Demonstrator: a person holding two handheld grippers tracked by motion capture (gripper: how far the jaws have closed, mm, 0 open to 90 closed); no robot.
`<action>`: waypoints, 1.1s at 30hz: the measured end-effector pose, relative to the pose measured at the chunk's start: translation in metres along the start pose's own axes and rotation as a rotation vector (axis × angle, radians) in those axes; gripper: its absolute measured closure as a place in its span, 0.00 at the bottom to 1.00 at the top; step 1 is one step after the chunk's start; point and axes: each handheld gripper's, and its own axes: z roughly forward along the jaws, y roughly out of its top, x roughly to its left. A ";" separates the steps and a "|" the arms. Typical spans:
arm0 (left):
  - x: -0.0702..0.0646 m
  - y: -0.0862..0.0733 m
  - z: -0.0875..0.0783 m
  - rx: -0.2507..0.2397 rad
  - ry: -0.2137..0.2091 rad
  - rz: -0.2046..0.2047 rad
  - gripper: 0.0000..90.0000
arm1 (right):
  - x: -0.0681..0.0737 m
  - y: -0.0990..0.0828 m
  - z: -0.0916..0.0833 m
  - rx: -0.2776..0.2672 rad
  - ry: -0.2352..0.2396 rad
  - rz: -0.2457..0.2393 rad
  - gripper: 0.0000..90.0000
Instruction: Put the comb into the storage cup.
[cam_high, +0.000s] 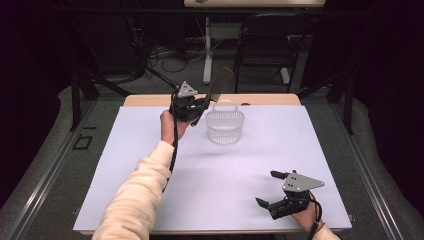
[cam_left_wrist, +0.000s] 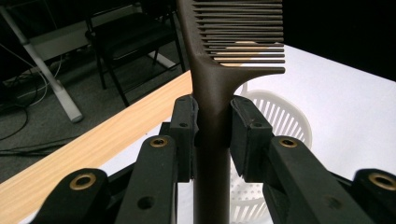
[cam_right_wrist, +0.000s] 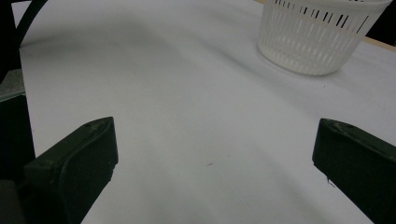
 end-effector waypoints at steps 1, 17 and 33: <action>0.000 0.001 0.000 0.000 0.000 0.001 0.80 | 0.000 0.000 0.000 0.000 0.000 0.001 0.00; -0.007 0.010 0.007 -0.038 -0.021 0.021 0.80 | 0.000 0.000 0.000 -0.003 0.001 0.002 0.00; -0.011 0.010 0.013 -0.083 -0.020 0.024 0.80 | 0.000 0.000 0.000 -0.004 0.001 0.003 0.00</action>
